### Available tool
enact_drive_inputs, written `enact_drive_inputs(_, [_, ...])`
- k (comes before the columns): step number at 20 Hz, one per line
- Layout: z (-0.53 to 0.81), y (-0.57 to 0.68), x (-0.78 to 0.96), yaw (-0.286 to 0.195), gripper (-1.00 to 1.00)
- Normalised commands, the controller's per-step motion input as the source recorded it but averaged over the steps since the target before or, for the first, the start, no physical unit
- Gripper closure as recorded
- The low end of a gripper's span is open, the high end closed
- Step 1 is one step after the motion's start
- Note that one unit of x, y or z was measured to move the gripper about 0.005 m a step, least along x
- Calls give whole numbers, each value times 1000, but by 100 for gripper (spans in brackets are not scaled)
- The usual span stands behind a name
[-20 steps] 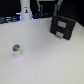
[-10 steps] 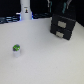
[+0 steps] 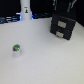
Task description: Open the kcup holder, insert the kcup into the holder, and close the kcup holder
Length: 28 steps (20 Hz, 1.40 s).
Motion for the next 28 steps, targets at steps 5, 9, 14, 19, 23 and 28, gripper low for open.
enact_drive_inputs(5, [-366, 490, -195, -168, -100])
enact_drive_inputs(9, [-417, 312, -200, -132, -100])
enact_drive_inputs(14, [-465, 234, -196, -71, -100])
enact_drive_inputs(19, [-493, 59, -264, -17, -100])
enact_drive_inputs(23, [-446, 25, -349, 6, -100])
enact_drive_inputs(28, [-367, 2, -348, 2, -100])
